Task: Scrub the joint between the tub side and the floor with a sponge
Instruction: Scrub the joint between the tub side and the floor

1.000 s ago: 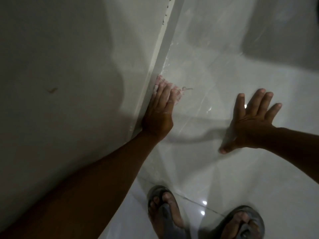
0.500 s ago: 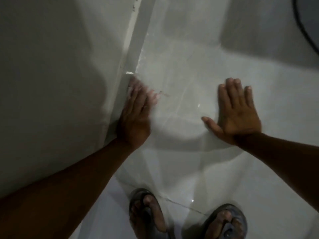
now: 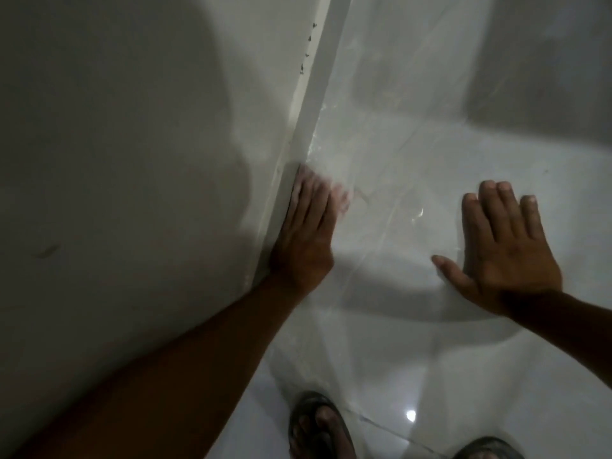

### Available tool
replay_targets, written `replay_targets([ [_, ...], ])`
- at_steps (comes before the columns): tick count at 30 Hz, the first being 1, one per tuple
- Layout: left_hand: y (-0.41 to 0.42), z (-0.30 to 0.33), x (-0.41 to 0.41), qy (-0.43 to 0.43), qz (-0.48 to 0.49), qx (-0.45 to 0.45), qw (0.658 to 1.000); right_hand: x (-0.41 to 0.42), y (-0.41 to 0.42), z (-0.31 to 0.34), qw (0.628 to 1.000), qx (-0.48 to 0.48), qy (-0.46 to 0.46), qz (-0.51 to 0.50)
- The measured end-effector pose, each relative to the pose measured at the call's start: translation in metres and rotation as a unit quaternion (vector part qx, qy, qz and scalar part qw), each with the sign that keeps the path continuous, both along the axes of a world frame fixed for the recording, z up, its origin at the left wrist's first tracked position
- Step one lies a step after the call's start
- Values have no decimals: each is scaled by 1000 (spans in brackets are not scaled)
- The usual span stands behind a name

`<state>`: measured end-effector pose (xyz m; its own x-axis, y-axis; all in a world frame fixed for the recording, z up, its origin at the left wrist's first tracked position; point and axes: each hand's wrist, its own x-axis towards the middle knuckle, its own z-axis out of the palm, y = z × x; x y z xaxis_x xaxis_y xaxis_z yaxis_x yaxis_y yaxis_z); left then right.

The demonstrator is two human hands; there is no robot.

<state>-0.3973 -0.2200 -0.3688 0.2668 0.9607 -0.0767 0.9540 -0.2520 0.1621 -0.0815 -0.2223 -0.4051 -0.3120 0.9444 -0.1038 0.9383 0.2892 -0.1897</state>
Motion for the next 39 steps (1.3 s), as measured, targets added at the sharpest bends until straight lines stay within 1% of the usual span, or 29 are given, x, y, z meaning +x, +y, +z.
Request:
replay_targets([
  [3, 71, -6, 14, 8, -3, 34, 999, -1, 0, -2, 1000, 4, 3, 2],
  [6, 122, -6, 27, 16, -26, 61, 998, -1, 0, -2, 1000, 3, 2, -6],
  [9, 155, 0, 39, 60, -35, 18, 997, 0, -1, -2, 1000, 4, 2, -7],
  [12, 170, 1, 44, 88, -15, -23, 996, -1, -1, -2, 1000, 5, 7, -7],
  [14, 159, 3, 42, 77, 5, -16, 997, -1, -1, -1, 1000, 0, 7, -6],
  [17, 112, 8, 28, 37, 12, 10, 999, -1, 0, 1, 1000, -4, 1, -4],
  [19, 67, 11, 17, 49, 0, -8, 999, -1, 0, 3, 1000, -10, 3, -6],
  [21, 24, 17, 9, 54, 11, -38, 998, -2, -1, 3, 1000, -8, 9, -7],
  [23, 6, 20, 6, 47, 9, -56, 997, -2, -1, 3, 1000, -4, 13, -7],
  [24, 11, 20, 7, 44, 2, -57, 997, -1, -1, 4, 1000, -2, 16, -4],
  [27, 58, 20, 15, 38, -23, -38, 998, -1, 0, 3, 1000, 4, 20, 0],
  [30, 126, 20, 37, 17, -42, 5, 999, -1, -1, 1, 1000, 13, 26, -1],
  [33, 199, 23, 69, 31, -55, 21, 998, 0, 0, -2, 1000, 17, 21, 0],
  [36, 246, 19, 82, 71, -38, -40, 996, 0, -2, -5, 999, 27, 23, 0],
  [38, 248, 14, 76, 94, -23, -70, 993, 1, -2, -5, 999, 29, 20, 2],
  [39, 241, 13, 72, 98, -23, -65, 993, 1, -2, -5, 999, 28, 19, 2],
])
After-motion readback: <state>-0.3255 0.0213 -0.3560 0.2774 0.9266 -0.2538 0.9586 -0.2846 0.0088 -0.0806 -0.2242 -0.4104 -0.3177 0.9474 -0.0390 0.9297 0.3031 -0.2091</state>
